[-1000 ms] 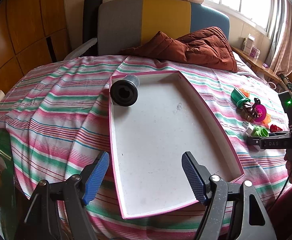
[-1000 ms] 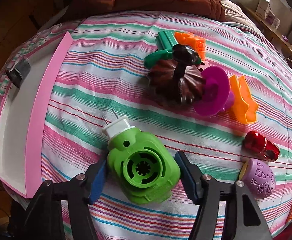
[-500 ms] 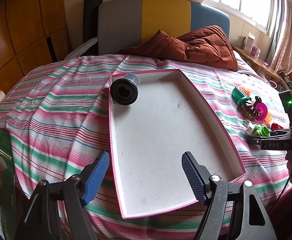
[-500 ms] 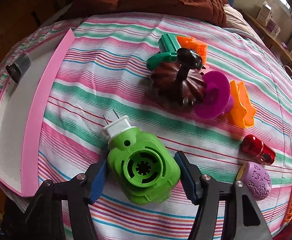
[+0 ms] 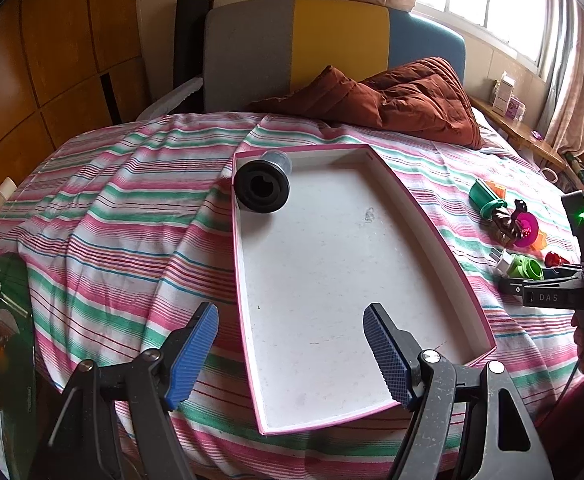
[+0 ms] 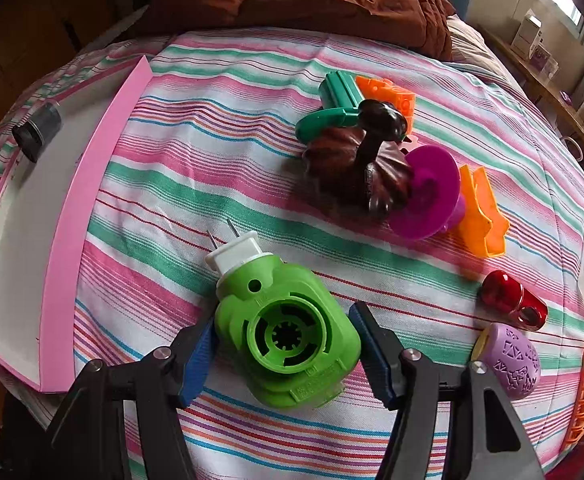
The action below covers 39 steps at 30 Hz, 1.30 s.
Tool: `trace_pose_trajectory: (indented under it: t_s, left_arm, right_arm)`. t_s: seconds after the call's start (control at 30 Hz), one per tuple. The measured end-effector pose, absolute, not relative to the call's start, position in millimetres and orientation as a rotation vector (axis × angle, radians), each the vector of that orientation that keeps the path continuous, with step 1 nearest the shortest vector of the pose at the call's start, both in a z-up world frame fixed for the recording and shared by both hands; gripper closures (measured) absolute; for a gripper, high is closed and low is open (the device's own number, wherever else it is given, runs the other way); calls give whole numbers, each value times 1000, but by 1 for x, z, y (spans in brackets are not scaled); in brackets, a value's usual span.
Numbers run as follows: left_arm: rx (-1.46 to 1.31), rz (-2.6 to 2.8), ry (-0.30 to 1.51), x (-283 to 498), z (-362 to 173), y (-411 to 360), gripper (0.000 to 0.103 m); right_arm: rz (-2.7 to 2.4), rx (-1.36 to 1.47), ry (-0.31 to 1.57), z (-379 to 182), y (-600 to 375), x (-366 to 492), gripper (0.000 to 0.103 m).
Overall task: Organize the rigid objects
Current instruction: 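Carry the green plug device onto the tray beside the black cup, release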
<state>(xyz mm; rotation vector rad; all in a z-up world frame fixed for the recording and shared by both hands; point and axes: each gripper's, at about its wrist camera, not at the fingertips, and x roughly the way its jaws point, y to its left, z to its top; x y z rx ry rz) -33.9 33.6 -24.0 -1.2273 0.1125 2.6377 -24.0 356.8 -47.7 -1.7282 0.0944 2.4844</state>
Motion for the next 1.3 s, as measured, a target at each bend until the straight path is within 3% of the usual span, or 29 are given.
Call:
trace_pose_trajectory:
  t_s: [0.2, 0.57, 0.8, 1.3]
  left_arm:
    - [-1226, 2647, 81, -34, -23, 25, 27]
    - [-1229, 2674, 28, -36, -24, 8, 27]
    - [-1234, 2689, 3, -36, -26, -2, 27]
    - [-1271, 2716, -48, -41, -33, -21, 27]
  right_arm:
    - [2484, -1733, 124, -59, 355, -41, 38]
    - [2636, -1596, 257, 1, 308, -56, 38]
    - [2776, -1573, 235, 30, 250, -76, 38]
    - [2754, -1700, 245, 3, 187, -150, 38]
